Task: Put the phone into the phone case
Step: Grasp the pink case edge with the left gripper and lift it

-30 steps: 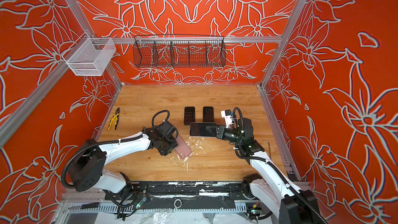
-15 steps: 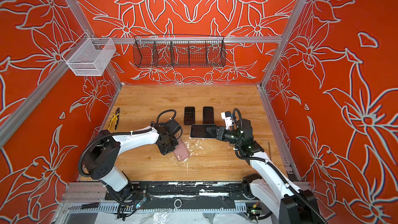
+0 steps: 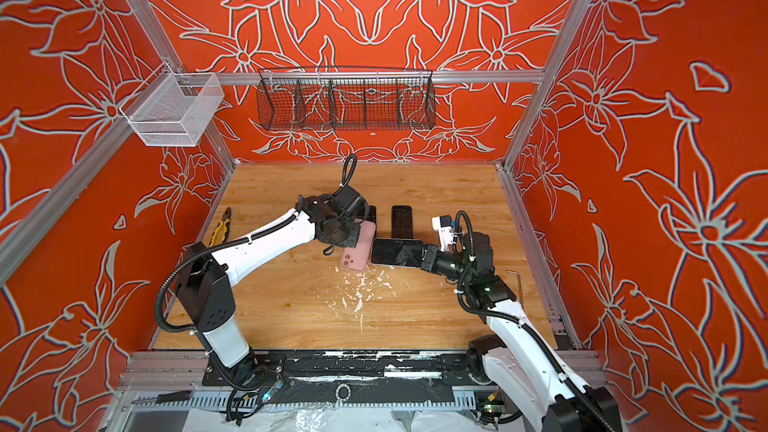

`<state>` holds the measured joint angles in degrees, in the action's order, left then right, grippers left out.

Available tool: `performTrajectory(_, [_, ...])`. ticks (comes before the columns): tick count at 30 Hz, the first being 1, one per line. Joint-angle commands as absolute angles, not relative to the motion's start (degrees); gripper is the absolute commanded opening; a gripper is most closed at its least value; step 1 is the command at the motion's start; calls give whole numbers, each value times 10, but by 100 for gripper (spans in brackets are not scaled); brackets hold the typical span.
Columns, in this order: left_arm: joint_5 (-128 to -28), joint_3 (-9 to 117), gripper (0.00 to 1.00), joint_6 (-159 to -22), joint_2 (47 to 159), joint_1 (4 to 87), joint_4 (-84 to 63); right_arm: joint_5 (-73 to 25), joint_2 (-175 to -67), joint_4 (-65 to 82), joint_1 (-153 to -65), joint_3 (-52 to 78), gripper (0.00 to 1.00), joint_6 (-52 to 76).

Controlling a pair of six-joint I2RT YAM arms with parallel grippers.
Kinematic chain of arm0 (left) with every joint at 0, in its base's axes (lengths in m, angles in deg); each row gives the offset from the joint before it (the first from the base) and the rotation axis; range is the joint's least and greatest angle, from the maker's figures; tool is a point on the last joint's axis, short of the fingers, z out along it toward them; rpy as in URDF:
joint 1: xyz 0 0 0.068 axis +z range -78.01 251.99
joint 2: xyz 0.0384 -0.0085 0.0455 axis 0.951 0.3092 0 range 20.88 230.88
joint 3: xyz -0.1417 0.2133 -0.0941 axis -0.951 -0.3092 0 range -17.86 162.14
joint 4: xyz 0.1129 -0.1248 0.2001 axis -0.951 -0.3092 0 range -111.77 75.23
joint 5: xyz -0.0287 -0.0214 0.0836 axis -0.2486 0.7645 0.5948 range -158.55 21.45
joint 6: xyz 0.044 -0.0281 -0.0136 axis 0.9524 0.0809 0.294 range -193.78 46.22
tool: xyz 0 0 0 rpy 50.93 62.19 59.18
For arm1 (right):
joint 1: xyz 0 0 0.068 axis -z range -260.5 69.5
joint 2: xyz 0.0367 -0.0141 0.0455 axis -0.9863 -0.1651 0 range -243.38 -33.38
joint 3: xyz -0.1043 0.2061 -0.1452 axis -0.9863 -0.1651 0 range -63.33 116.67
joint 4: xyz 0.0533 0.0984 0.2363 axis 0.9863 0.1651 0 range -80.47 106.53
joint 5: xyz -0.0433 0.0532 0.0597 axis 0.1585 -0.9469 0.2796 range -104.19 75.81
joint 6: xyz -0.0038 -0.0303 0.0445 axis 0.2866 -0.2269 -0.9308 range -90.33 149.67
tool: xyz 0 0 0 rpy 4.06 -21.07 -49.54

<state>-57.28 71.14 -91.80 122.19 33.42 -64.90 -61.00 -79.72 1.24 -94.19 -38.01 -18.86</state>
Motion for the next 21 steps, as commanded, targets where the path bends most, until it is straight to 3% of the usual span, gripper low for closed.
performTrajectory(1, [-564,734,0,-735,1244,347,-688,-611,-766,39,-939,-367,0,-186])
performTrajectory(7, [-683,739,0,-573,1247,347,-684,-595,-709,192,-939,-349,0,-143])
performTrajectory(11, [-687,771,0,-547,1286,347,-692,-556,-655,333,-939,-318,0,-91])
performTrajectory(16, [-698,812,0,-523,1371,339,-755,-552,-611,379,-939,-320,0,-103])
performTrajectory(21, [-723,789,0,-514,1386,325,-731,-549,-609,385,-939,-323,0,-106])
